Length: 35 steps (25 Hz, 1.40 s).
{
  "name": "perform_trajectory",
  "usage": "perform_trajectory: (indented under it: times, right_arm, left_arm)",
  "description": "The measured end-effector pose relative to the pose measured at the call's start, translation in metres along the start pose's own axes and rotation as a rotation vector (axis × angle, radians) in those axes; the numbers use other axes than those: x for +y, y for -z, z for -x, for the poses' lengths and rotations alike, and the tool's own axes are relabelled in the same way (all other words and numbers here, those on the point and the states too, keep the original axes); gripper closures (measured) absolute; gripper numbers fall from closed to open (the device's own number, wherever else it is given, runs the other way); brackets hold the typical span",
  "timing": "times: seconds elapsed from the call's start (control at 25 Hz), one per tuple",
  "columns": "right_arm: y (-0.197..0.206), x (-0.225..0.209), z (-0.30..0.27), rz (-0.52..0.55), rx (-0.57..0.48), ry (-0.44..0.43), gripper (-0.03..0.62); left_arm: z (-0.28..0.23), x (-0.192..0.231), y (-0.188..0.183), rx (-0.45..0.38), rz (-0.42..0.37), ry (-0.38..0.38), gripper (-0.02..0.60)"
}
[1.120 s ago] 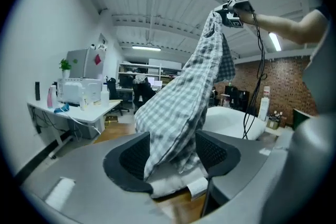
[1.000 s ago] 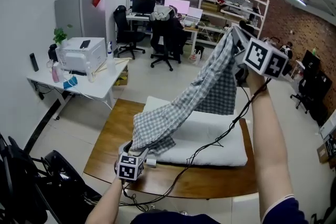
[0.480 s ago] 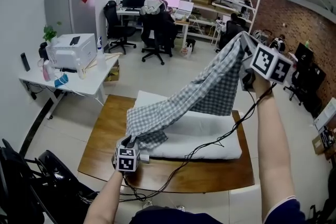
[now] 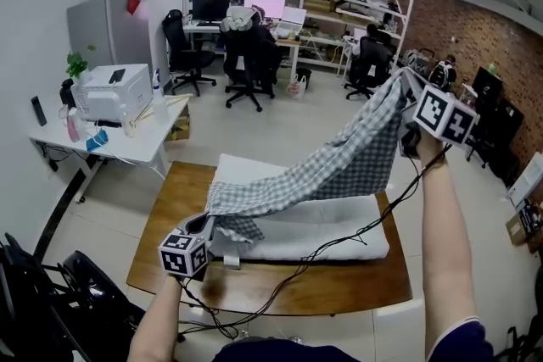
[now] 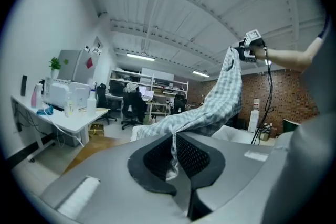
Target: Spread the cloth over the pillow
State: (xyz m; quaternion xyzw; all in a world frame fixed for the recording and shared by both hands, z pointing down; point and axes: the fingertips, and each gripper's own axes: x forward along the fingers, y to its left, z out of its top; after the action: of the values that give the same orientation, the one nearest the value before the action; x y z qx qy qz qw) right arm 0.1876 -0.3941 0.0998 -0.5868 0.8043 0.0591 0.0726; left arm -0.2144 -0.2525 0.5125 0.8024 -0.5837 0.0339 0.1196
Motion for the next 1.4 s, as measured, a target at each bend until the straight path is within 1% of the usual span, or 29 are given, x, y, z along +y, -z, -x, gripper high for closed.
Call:
perform_trajectory:
  times: [0.08, 0.28, 0.4, 0.48, 0.56, 0.72, 0.8, 0.88, 1.04, 1.28, 1.4]
  right_arm:
    - [0.003, -0.016, 0.004, -0.009, 0.005, 0.029, 0.571]
    - [0.016, -0.055, 0.013, -0.031, 0.023, 0.103, 0.571]
    - [0.026, -0.071, 0.018, -0.045, 0.035, 0.134, 0.571]
    - [0.031, -0.079, 0.02, -0.049, 0.041, 0.148, 0.571]
    - [0.035, -0.084, 0.021, -0.054, 0.045, 0.161, 0.571]
    - [0.04, -0.094, 0.025, -0.058, 0.051, 0.182, 0.571]
    - [0.04, -0.1, 0.028, -0.06, 0.05, 0.196, 0.571]
    - [0.039, -0.105, 0.03, -0.058, 0.048, 0.212, 0.57]
    - [0.044, -0.114, 0.037, -0.06, 0.054, 0.235, 0.569]
    - [0.064, -0.127, 0.048, -0.065, 0.083, 0.263, 0.57]
    - [0.074, -0.133, 0.052, -0.07, 0.103, 0.277, 0.571]
  left_arm:
    - [0.003, 0.0, -0.018, -0.009, -0.011, 0.023, 0.561]
    - [0.008, 0.014, -0.051, 0.002, -0.079, 0.045, 0.561]
    - [0.01, 0.018, -0.062, 0.03, -0.115, 0.092, 0.561]
    - [0.011, 0.019, -0.072, 0.033, -0.127, 0.118, 0.56]
    - [0.012, 0.025, -0.084, 0.028, -0.124, 0.119, 0.56]
    - [0.008, 0.035, -0.109, 0.025, -0.139, 0.081, 0.561]
    - [0.003, 0.038, -0.122, 0.028, -0.132, 0.084, 0.561]
    - [-0.001, 0.041, -0.131, 0.042, -0.149, 0.09, 0.561]
    - [-0.005, 0.049, -0.14, 0.066, -0.244, 0.042, 0.561]
    - [-0.023, 0.036, -0.122, 0.1, -0.251, 0.052, 0.561]
    - [-0.031, 0.034, -0.119, 0.107, -0.232, 0.046, 0.561]
